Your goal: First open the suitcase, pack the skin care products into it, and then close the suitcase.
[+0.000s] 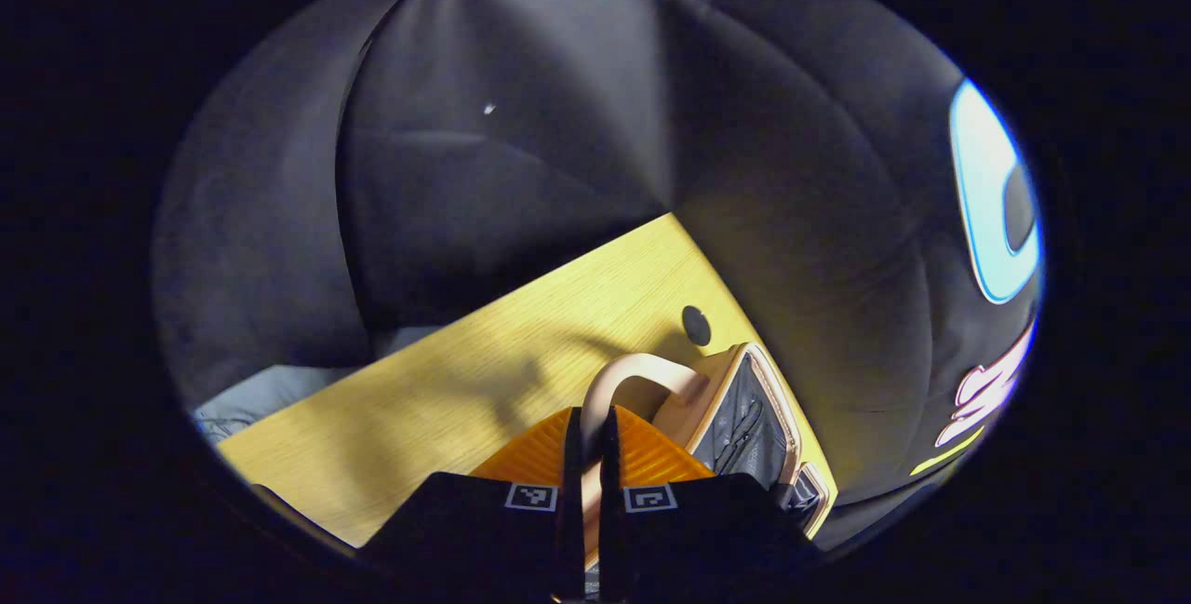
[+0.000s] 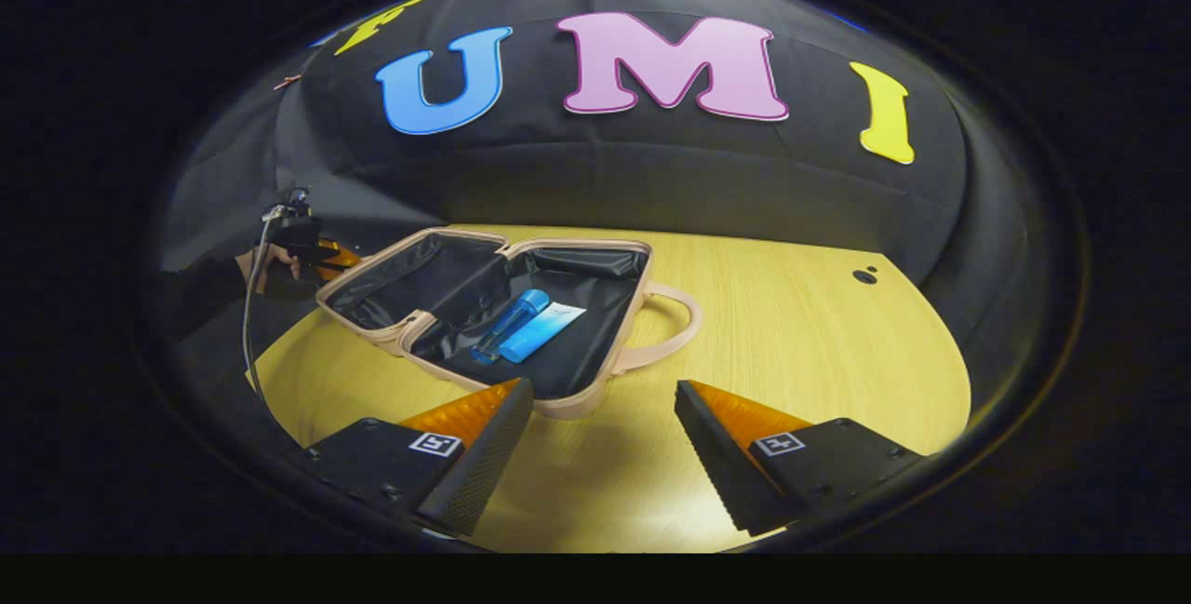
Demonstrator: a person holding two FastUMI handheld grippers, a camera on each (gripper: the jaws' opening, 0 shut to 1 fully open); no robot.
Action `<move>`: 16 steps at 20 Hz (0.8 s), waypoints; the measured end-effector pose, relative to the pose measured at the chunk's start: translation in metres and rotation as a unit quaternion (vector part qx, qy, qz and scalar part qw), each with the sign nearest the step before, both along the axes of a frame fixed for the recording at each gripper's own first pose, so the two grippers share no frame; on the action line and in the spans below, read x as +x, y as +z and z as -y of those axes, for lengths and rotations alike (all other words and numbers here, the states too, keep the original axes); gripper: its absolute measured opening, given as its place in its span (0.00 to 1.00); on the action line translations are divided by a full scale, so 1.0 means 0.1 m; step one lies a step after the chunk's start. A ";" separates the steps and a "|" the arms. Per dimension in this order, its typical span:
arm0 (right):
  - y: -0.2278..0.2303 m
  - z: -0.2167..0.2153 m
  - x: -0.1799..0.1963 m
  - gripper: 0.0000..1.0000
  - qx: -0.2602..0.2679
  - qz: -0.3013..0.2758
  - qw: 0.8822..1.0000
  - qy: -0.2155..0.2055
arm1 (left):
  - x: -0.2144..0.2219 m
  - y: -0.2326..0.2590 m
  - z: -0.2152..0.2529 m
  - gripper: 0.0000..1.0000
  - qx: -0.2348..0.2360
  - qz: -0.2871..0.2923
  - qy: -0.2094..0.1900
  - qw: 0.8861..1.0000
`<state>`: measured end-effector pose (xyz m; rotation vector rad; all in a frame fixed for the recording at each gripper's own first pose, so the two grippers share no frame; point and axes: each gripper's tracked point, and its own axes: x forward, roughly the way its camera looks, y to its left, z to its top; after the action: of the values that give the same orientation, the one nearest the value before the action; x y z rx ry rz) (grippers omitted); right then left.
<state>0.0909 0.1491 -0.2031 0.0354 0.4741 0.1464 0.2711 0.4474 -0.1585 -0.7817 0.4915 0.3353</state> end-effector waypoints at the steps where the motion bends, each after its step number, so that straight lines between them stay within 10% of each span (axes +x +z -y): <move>1: 0.05 0.05 0.00 0.98 -0.004 0.004 1.000 0.001 | -0.05 0.25 0.04 0.10 0.019 0.014 -0.003 1.000; 8: 0.44 0.60 -0.04 0.98 0.007 0.025 1.000 -0.016 | -0.50 2.11 1.57 0.06 0.168 0.139 -0.088 0.972; 16: 0.82 1.22 -0.09 0.97 0.007 0.063 0.998 -0.028 | -0.68 2.22 4.19 0.06 0.160 0.183 -0.168 0.955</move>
<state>0.0816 0.0271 -0.1208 0.0532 0.3453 0.0954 0.2028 0.0286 0.0632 -0.4189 0.2044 -0.0524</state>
